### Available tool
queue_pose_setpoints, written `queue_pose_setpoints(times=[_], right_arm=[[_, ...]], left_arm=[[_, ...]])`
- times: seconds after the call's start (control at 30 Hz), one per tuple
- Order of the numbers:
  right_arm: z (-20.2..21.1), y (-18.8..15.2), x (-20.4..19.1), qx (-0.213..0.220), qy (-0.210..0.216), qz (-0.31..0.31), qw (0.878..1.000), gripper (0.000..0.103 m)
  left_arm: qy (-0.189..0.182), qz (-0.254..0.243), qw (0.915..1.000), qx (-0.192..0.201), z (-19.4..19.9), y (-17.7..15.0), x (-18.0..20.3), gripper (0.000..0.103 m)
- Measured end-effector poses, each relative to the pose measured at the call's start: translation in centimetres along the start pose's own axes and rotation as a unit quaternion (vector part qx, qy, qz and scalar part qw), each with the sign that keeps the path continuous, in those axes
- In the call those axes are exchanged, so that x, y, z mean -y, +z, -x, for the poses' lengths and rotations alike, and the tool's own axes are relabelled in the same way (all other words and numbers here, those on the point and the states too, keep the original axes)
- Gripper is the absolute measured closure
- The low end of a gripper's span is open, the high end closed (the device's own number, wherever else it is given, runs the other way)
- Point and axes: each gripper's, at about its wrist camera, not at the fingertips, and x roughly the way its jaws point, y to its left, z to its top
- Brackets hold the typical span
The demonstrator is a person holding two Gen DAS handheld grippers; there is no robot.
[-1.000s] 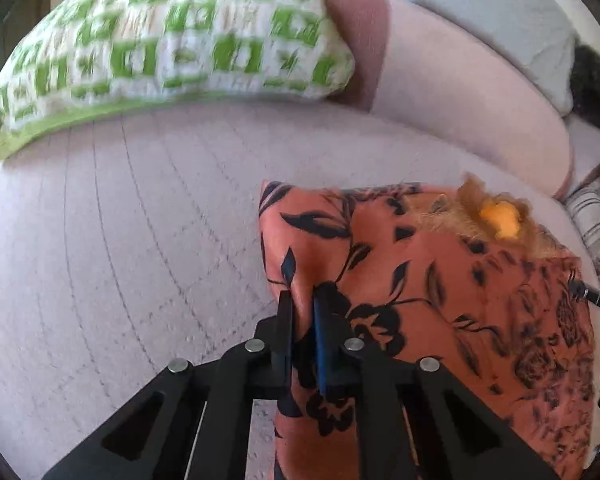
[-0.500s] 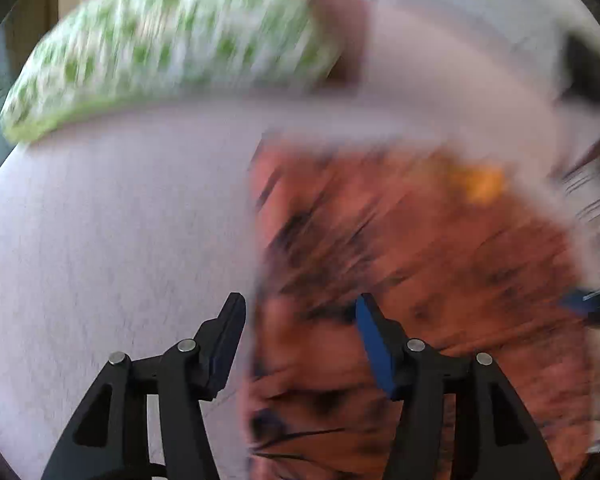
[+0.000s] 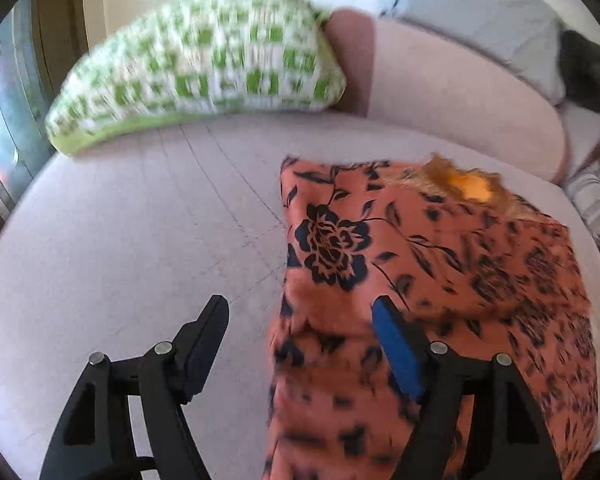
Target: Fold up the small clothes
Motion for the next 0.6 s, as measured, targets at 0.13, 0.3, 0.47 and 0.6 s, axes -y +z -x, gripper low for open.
queue_pose_setpoints(times=[0.13,0.3,0.47,0.6], right_arm=[[8.4,-5.1,3.3,-0.003,-0.009,-0.013,1.000,0.019],[13.7,-14.3,5.6,-0.056,0.030,-0.043,0.997,0.019],[13.9,-18.0,8.9,-0.068,-0.026,-0.118,0.990,0.021],[17.2,-18.2,6.8,-0.016,0.006,-0.090,0.996,0.017]], left_arm=[[-0.034,0.036,0.9987,0.011,5.6,-5.1,-1.0,0.022],[-0.066,0.075,0.9950,-0.008,8.3,-13.0,-1.0,0.020],[0.019,0.000,0.9945,-0.103,5.5,-17.6,1.1,0.020],[-0.021,0.031,0.9982,-0.046,9.3,-17.6,0.6,0.019]])
